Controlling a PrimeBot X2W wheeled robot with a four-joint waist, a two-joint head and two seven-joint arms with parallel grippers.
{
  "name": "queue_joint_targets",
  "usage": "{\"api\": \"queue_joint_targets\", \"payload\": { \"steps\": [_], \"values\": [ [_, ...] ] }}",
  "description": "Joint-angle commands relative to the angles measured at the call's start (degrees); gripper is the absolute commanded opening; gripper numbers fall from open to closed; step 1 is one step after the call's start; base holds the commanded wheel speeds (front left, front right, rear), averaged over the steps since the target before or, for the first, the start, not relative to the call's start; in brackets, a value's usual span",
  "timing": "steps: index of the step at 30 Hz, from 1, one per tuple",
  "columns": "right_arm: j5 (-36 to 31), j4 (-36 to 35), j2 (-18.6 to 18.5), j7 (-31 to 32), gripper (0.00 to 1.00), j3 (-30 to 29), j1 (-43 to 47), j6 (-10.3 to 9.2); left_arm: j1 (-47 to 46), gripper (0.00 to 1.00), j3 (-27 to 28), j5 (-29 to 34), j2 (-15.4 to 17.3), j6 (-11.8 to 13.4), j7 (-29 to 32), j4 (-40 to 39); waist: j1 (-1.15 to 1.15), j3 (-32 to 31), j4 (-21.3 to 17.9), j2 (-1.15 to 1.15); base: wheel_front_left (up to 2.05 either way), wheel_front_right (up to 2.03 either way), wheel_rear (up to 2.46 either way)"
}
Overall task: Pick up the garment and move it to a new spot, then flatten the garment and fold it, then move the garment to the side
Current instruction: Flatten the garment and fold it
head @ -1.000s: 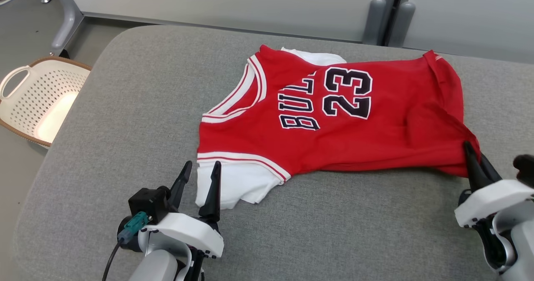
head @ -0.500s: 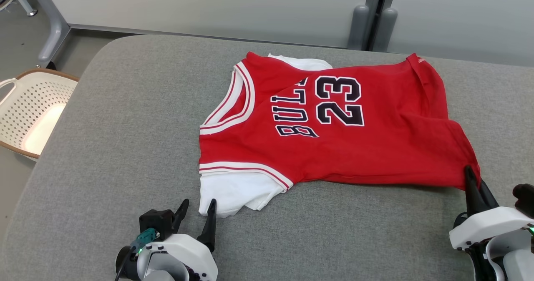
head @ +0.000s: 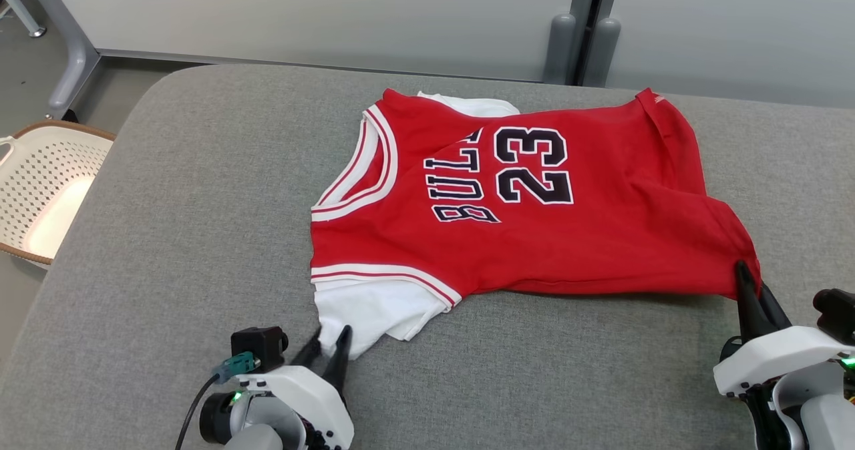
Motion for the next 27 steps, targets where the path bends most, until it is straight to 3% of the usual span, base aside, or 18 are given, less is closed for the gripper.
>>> {"api": "queue_joint_targets", "payload": {
  "steps": [1, 7, 11, 15, 22, 27],
  "values": [
    [-0.2, -0.1, -0.4, 0.1, 0.00, -0.2, -0.5, 0.00, -0.3, 0.00, -0.4, -1.1, 0.1, -0.4, 0.3, 0.3, 0.00, -0.1, 0.0, 0.00, 0.00, 0.00, 0.00],
    [-0.5, -0.5, -0.9, -0.7, 0.00, -0.3, -0.9, 0.00, -1.9, 0.00, 0.1, -3.5, 0.2, -1.2, -2.2, -1.5, 0.00, -0.8, 0.2, 0.00, 0.00, 0.00, 0.00],
    [-0.5, -1.9, -1.9, -1.5, 0.00, -0.1, -2.5, 0.00, -2.4, 0.00, 0.7, -5.5, 0.3, -2.0, -3.0, -6.8, 0.00, -1.5, 0.5, 0.00, 0.00, 0.00, 0.00],
    [0.1, -5.1, -3.3, -2.2, 0.00, 1.3, -5.0, 0.00, -4.2, 0.00, -0.3, -10.0, 2.4, -2.2, -2.3, -17.2, 0.00, -2.5, 0.7, 0.00, 0.00, 0.00, 0.00],
    [2.9, -11.6, -6.7, -0.8, 0.00, 3.0, -11.8, 0.00, -8.9, 0.00, 5.9, -19.9, 6.2, -2.0, 0.0, -36.9, 0.00, -5.3, 0.6, 0.00, 0.00, 0.00, 0.00],
    [7.0, -16.6, -5.8, 1.0, 0.00, 1.5, -17.2, 0.00, -13.7, 0.00, 10.4, -23.8, 6.5, 1.8, 2.4, -47.4, 0.00, -7.8, 0.1, 0.00, 0.00, 0.00, 0.00]
  ]
}}
